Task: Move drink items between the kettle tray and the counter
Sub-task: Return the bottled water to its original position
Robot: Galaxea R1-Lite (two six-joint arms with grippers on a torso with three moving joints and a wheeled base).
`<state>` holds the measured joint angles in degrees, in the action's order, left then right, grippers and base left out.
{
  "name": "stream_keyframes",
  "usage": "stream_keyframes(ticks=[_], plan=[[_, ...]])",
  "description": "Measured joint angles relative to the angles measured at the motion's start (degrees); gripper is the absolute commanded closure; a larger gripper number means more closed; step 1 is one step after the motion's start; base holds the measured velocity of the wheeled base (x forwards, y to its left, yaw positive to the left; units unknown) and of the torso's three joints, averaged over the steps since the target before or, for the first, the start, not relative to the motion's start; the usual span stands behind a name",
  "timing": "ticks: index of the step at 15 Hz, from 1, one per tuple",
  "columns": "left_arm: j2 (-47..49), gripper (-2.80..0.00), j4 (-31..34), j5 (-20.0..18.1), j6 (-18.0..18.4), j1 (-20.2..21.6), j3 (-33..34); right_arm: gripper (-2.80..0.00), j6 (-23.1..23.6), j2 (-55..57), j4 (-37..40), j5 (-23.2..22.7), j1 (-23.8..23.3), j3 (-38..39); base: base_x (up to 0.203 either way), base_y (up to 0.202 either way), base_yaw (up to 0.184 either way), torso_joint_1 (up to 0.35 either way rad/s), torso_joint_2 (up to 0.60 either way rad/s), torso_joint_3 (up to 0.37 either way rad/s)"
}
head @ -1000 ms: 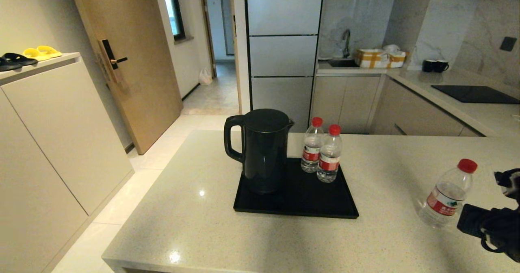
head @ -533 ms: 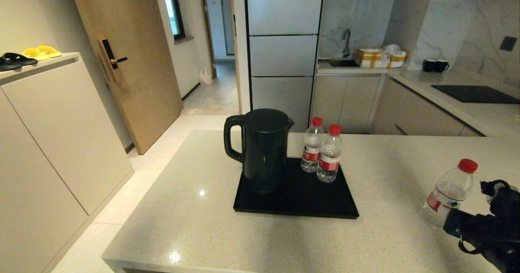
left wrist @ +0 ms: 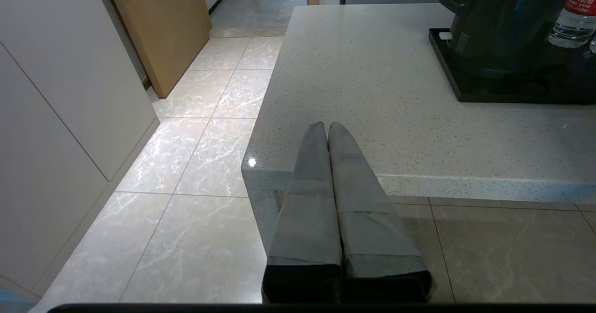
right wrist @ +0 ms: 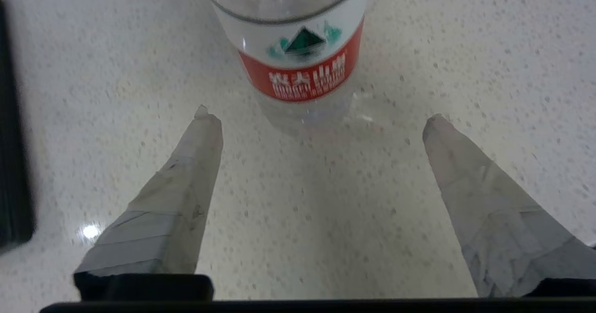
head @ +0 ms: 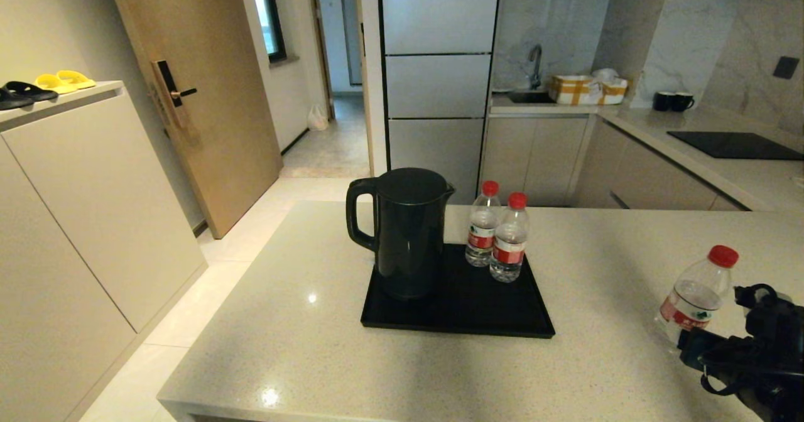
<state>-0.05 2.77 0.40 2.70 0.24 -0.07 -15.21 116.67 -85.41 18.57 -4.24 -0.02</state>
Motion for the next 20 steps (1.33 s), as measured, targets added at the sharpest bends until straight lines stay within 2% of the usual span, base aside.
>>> stream_keyframes(ticks=[10, 15, 20], plan=[[0.00, 0.00, -0.02, -0.05, 0.02, 0.00, 0.00, -2.80, -1.58, 6.97, -1.78, -2.25, -0.16, -7.24, 0.000, 0.000, 0.000, 0.000, 0.00, 0.000], [0.00, 0.00, 0.01, -0.02, 0.02, 0.00, 0.00, -2.80, 0.39, 9.07, -1.76, -2.21, -0.32, -12.07, 0.000, 0.000, 0.000, 0.000, 0.00, 0.000], [-0.02, 0.00, 0.01, -0.02, 0.02, 0.00, 0.00, -2.80, 3.52, 10.08, -1.80, -2.10, -3.12, -16.42, 0.000, 0.000, 0.000, 0.000, 0.00, 0.000]])
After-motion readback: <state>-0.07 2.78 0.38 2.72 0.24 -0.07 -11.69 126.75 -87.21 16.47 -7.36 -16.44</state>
